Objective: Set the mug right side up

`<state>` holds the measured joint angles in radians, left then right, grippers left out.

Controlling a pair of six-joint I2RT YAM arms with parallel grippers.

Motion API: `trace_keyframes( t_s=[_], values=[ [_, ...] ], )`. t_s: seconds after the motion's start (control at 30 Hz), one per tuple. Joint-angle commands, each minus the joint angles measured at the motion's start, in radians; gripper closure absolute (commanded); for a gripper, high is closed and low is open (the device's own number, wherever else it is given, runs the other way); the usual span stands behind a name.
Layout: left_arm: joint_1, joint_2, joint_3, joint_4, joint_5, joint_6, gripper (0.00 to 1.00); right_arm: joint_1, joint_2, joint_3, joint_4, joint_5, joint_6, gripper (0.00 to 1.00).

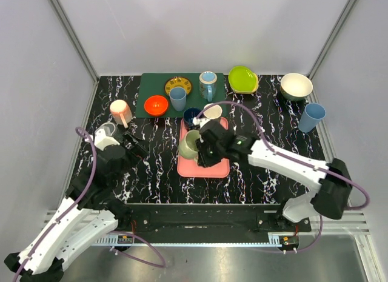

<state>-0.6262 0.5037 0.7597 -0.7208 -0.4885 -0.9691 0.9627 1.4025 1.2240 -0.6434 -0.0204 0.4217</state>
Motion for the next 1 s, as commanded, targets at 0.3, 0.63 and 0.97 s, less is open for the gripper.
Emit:
trace_keyframes(
  t_s=[0.3,0.63,0.97],
  values=[
    [0.000,0.019,0.018,-0.097,-0.102,0.015,0.01,0.013,0.297,0.068,0.067,0.243,-0.014,1.00],
    [0.002,0.048,0.027,-0.106,-0.125,0.038,0.01,-0.024,0.466,0.167,0.070,0.261,-0.020,1.00],
    [0.000,0.070,0.032,-0.094,-0.136,0.059,0.01,-0.085,0.501,0.195,0.071,0.231,-0.041,1.00]
  ],
)
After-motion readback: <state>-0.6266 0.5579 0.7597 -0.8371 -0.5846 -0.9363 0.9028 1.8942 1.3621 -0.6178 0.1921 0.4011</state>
